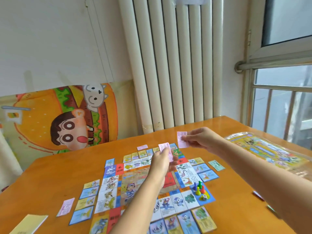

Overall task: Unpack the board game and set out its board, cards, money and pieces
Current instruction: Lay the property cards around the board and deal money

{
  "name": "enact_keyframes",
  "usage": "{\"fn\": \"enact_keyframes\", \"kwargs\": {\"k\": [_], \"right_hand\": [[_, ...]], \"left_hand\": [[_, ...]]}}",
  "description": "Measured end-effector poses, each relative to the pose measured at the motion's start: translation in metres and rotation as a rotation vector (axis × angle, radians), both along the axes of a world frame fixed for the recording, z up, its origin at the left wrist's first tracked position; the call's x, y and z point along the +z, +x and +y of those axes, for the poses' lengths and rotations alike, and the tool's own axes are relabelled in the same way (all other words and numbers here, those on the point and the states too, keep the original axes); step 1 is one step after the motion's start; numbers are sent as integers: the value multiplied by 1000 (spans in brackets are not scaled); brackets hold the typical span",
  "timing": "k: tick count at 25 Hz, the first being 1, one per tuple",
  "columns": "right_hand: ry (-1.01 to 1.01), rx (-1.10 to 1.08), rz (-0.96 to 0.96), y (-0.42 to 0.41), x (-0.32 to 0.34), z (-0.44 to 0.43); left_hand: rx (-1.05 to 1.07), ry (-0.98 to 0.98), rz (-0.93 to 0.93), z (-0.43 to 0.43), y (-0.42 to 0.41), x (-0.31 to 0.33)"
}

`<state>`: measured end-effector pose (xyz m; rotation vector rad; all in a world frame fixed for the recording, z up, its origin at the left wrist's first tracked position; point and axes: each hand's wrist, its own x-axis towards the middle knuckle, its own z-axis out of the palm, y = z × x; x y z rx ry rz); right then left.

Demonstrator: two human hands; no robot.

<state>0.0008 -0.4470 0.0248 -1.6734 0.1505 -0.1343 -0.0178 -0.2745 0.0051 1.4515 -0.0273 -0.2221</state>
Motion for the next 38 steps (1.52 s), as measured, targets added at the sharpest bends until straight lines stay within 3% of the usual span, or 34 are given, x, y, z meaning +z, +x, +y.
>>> {"fn": "enact_keyframes", "kwargs": {"k": [4,7,11,21,31,35,38], "right_hand": [[-326,-176,110,-17,-23,-80],[-663,-119,240,-24,-43,-115],[-851,-54,331,-12,-65,-135],[-870,77,427,19,-85,-142],[-925,30,451,25,-99,-133],[-1043,27,421,19,-94,-129],[-1053,13,262,7,-75,-119]], "left_hand": [[-98,-30,83,-26,-7,-9],[-132,-11,91,-44,-6,-21],[-147,10,90,-59,1,-35],[-140,23,112,-73,25,-53],[-233,35,123,-78,20,-60],[-344,1,162,-74,12,-52],[-433,-20,193,-69,-2,-43]]}}
